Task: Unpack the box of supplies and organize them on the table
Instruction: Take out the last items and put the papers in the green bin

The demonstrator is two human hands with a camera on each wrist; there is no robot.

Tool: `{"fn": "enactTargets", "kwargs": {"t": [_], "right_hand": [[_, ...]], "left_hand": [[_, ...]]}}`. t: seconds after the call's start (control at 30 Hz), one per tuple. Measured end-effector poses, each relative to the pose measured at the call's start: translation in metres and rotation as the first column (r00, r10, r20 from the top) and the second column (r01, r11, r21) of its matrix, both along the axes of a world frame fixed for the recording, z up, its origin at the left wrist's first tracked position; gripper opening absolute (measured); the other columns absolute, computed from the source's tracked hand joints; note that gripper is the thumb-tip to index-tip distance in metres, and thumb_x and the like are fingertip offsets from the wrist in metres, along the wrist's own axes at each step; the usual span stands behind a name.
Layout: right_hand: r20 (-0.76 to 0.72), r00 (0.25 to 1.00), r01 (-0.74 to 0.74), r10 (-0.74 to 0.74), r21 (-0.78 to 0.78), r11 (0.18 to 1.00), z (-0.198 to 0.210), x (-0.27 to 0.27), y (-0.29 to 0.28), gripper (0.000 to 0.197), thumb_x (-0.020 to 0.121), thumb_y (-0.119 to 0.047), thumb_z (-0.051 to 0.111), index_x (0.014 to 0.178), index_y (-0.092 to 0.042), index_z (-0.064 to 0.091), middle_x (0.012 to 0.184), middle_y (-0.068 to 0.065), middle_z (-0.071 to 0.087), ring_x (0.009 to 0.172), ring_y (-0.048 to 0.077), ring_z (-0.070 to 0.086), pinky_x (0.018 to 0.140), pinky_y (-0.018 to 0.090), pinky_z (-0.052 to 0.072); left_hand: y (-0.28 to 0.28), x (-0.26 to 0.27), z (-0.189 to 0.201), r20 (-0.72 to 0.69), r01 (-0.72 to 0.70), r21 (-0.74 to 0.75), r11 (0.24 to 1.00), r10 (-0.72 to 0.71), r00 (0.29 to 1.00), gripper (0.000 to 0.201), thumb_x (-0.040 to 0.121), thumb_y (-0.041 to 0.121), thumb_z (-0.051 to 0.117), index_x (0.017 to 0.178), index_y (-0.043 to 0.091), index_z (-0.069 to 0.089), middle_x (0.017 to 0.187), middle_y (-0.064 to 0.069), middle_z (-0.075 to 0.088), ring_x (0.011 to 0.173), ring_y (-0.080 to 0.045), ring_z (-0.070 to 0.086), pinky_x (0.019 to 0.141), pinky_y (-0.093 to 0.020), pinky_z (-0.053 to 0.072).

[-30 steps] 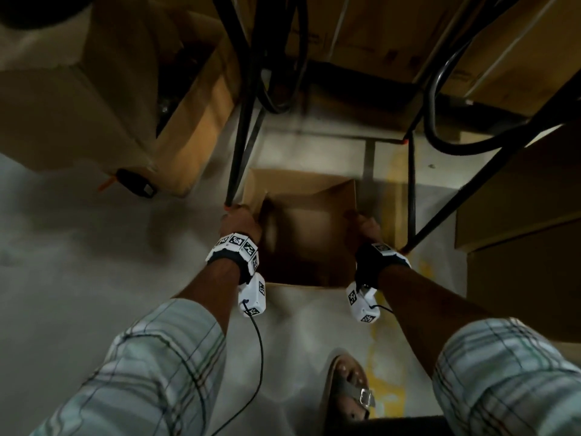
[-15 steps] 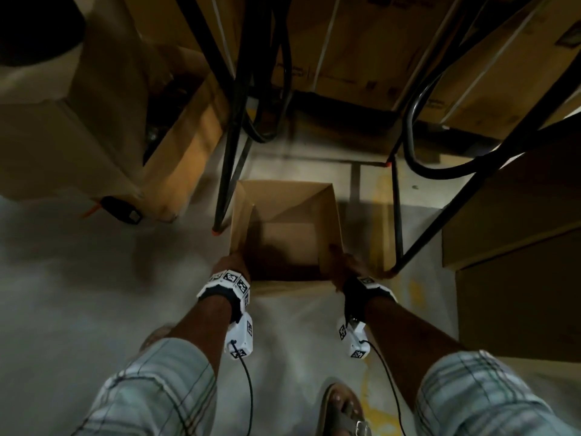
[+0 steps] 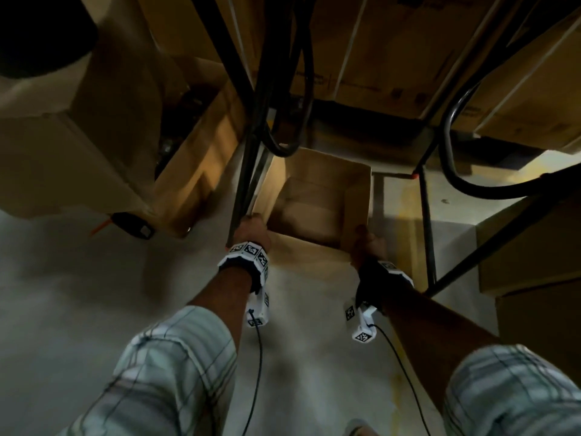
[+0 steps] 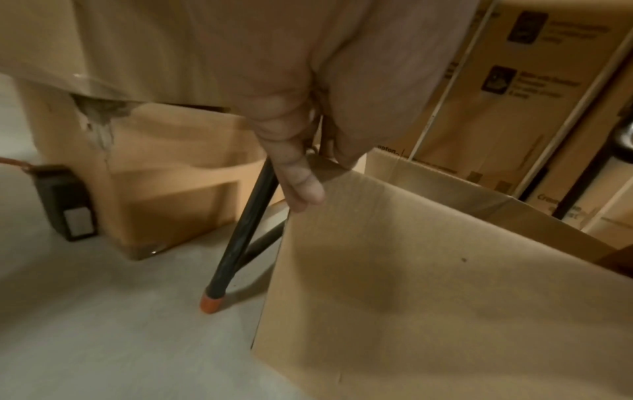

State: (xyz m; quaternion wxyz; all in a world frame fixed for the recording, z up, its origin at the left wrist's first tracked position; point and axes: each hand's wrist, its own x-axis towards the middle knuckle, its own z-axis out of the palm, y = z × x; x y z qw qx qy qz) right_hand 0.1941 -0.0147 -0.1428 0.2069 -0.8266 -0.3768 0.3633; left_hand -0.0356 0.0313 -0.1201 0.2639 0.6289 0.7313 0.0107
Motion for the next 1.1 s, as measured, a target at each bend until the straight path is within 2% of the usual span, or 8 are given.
{"fn": "enactTargets", "kwargs": {"t": [0.13,0.33,0.43,0.53,0.67,0.77,0.93,1.1], "right_hand": [[0.187,0.964,-0.179,0.187,-0.057,0.982,0.005,0.002,0.007,0.043,0.097,-0.015,0.034,0.138,-0.019,0.046,0.119,0.025,0.059,0.106,0.042,0.059,0.090,0.049,0.050],[0.396,0.857,-0.318,0.331,-0.100,0.943,0.044,0.005,-0.019,0.047,0.097,-0.039,0.039,0.142,-0.027,0.035,0.135,0.020,0.043,0.120,0.039,0.046,0.093,0.045,0.044],[0.450,0.809,-0.386,0.378,-0.080,0.919,0.099,0.004,-0.039,0.047,0.096,-0.043,0.038,0.141,-0.029,0.037,0.147,0.013,0.032,0.131,0.035,0.033,0.099,0.046,0.041],[0.558,0.708,-0.523,0.432,0.003,0.852,0.168,0.002,-0.063,0.044,0.096,-0.037,0.042,0.137,-0.024,0.042,0.145,0.013,0.035,0.129,0.033,0.035,0.100,0.045,0.043],[0.633,0.639,-0.619,0.437,0.086,0.781,0.257,0.001,-0.107,0.038,0.092,-0.023,0.046,0.129,-0.016,0.050,0.140,0.014,0.040,0.132,0.033,0.033,0.103,0.043,0.041],[0.710,0.593,-0.684,0.380,0.195,0.703,0.316,-0.002,-0.146,0.031,0.089,-0.025,0.049,0.118,-0.016,0.056,0.125,0.010,0.050,0.120,0.029,0.043,0.091,0.042,0.049],[0.751,0.610,-0.721,0.254,0.393,0.570,0.397,-0.010,-0.192,0.029,0.091,-0.028,0.050,0.114,-0.015,0.062,0.121,0.005,0.056,0.115,0.026,0.046,0.083,0.041,0.051],[0.761,0.628,-0.726,0.161,0.499,0.473,0.441,-0.003,-0.178,0.024,0.091,-0.030,0.052,0.110,-0.021,0.062,0.117,-0.001,0.057,0.110,0.020,0.049,0.083,0.034,0.050]], "left_hand": [[0.005,-0.003,-0.009,-0.001,0.037,0.009,0.999,-0.037,0.999,0.031,0.096,0.011,0.041,0.121,-0.003,0.052,0.126,-0.026,0.054,0.118,-0.043,0.053,0.098,-0.046,0.043],[-0.018,-0.008,0.034,0.005,0.121,0.087,0.989,-0.121,0.993,0.036,0.097,0.018,0.045,0.129,0.004,0.048,0.131,-0.025,0.051,0.117,-0.041,0.053,0.096,-0.043,0.043],[-0.038,-0.002,0.090,0.057,0.193,0.093,0.977,-0.199,0.978,0.046,0.097,0.024,0.046,0.141,0.008,0.042,0.139,-0.021,0.048,0.128,-0.037,0.046,0.106,-0.040,0.039],[-0.064,0.004,0.165,0.078,0.219,0.185,0.958,-0.236,0.969,0.050,0.097,0.027,0.047,0.143,0.011,0.040,0.144,-0.016,0.046,0.131,-0.033,0.045,0.109,-0.038,0.036],[-0.121,0.014,0.259,0.025,0.260,0.317,0.912,-0.282,0.959,0.034,0.096,0.025,0.046,0.128,0.012,0.052,0.125,-0.017,0.061,0.114,-0.035,0.057,0.092,-0.036,0.044],[-0.168,0.017,0.317,0.034,0.263,0.400,0.878,-0.301,0.953,0.033,0.096,0.022,0.046,0.128,0.014,0.054,0.122,-0.016,0.063,0.113,-0.034,0.058,0.090,-0.035,0.045],[-0.208,0.021,0.390,0.083,0.227,0.566,0.793,-0.329,0.941,0.036,0.095,0.024,0.049,0.129,0.015,0.054,0.125,-0.007,0.064,0.118,-0.027,0.057,0.097,-0.040,0.047],[-0.188,0.032,0.443,0.128,0.223,0.720,0.657,-0.441,0.888,0.032,0.095,0.025,0.050,0.125,0.018,0.057,0.120,-0.002,0.066,0.112,-0.018,0.060,0.095,-0.037,0.050]]}}
